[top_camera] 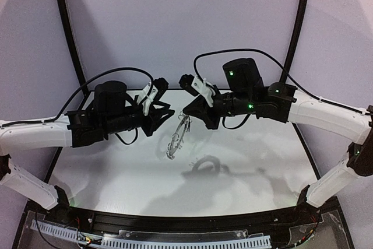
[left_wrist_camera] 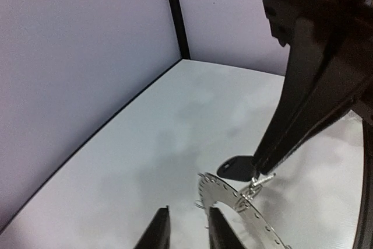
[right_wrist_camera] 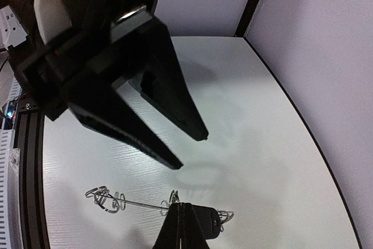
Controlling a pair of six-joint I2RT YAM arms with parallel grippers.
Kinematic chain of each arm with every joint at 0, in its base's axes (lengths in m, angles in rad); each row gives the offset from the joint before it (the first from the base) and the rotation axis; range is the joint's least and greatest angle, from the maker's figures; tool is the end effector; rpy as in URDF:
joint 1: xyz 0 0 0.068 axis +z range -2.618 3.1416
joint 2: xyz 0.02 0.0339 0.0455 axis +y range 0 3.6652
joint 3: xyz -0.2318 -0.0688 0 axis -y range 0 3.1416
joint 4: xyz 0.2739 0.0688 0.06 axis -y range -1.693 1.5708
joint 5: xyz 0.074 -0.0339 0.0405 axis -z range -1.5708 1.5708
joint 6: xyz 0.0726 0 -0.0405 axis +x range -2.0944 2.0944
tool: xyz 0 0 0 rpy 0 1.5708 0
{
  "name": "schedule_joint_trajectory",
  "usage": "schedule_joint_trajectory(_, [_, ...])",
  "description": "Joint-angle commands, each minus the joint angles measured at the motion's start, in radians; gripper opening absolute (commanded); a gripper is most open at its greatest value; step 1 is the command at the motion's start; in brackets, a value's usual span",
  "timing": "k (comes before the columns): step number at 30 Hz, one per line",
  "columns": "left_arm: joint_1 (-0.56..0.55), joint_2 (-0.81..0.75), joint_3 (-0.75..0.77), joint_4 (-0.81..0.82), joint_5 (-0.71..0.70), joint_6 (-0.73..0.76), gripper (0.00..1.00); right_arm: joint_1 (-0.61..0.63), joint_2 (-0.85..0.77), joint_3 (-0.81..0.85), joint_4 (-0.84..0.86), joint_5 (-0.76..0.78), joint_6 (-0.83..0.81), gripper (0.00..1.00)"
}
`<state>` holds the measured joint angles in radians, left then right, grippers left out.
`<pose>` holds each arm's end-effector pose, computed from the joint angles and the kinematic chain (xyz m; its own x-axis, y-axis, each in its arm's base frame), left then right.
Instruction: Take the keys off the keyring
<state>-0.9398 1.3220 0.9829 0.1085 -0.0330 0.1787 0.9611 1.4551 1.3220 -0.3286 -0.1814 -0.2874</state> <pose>0.2284 -0.3085 0.2701 0.0074 0.2910 -0.9567 0.7995 0.5730 0.1805 0.2200 0.3378 0.3021 0.0102 -0.4723 -0.8814 -0.9343 0.3096 -0.1767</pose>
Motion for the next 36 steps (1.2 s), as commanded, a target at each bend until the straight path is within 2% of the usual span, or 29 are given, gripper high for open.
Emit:
schedule_joint_trajectory(1, [0.002, -0.028, 0.009, -0.098, 0.133, 0.047, 0.31, -0.002, 0.0, 0.059, -0.019, -0.018, -0.015, 0.0])
schedule_joint_trajectory(4, [0.002, -0.037, 0.025, -0.148, 0.177, 0.074, 0.35, -0.002, 0.006, 0.081, -0.053, -0.028, -0.015, 0.0])
schedule_joint_trajectory(15, [0.002, 0.036, 0.116, -0.186, 0.183, 0.11, 0.35, -0.002, 0.023, 0.106, -0.103, -0.082, -0.027, 0.0])
schedule_joint_trajectory(18, [0.002, 0.048, 0.135, -0.216, 0.222, 0.124, 0.31, -0.002, 0.024, 0.111, -0.097, -0.071, -0.022, 0.0])
schedule_joint_trajectory(25, [0.001, 0.044, 0.131, -0.261, 0.225, 0.124, 0.3, -0.002, 0.028, 0.129, -0.107, -0.057, -0.021, 0.0])
schedule_joint_trajectory(33, [0.001, 0.075, 0.152, -0.229, 0.225, 0.13, 0.26, -0.002, 0.037, 0.142, -0.124, -0.088, -0.022, 0.0])
schedule_joint_trajectory(36, [0.002, 0.087, 0.164, -0.23, 0.225, 0.138, 0.21, -0.002, 0.042, 0.15, -0.131, -0.089, -0.022, 0.0])
